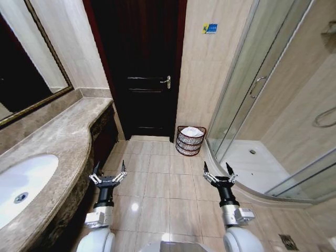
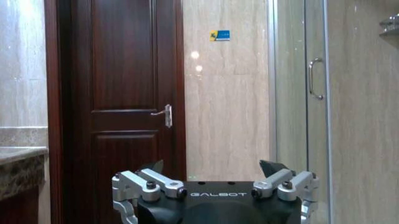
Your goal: Discard the used towel into the hamper.
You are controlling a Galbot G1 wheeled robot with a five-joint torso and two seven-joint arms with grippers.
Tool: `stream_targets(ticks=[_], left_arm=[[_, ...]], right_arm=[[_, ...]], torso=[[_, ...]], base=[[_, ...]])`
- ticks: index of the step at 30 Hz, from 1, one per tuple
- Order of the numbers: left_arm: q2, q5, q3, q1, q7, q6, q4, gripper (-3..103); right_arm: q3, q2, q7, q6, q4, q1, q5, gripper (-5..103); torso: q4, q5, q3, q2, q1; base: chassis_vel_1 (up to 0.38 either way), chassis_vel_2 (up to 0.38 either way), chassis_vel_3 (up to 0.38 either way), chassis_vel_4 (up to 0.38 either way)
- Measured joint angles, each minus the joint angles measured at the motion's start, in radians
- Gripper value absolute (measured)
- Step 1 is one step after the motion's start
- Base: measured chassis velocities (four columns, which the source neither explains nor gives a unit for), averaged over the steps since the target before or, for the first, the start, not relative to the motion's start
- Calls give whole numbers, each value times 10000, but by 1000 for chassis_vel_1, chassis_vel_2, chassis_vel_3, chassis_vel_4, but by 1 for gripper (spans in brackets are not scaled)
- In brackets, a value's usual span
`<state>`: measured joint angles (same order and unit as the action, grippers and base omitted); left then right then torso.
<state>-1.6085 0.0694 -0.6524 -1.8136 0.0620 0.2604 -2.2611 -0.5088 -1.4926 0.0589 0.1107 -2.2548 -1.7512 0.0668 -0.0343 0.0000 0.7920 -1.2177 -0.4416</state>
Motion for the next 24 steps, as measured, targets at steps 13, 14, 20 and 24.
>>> stream_targets(ticks=[13, 14, 20, 24], left_arm=[[3, 6, 2, 0, 0, -5, 3, 100], [3, 7, 2, -1, 0, -6, 4, 100], [4, 7, 2, -2, 1, -6, 5, 100], [4, 7, 1, -2, 2, -6, 5, 100]], right_arm=[[2, -1, 12, -17, 0, 9, 5, 100], [1, -1, 12, -19, 0, 9, 5, 100], [-1, 0, 16, -23, 0, 11, 5, 100], [-2, 0, 18, -25, -1, 11, 4, 100]], torso=[[0, 0, 0, 0, 0], [0, 0, 0, 0, 0], [0, 0, 0, 0, 1], [0, 0, 0, 0, 2]], base=[[0, 0, 0, 0], [0, 0, 0, 0], [0, 0, 0, 0], [0, 0, 0, 0]])
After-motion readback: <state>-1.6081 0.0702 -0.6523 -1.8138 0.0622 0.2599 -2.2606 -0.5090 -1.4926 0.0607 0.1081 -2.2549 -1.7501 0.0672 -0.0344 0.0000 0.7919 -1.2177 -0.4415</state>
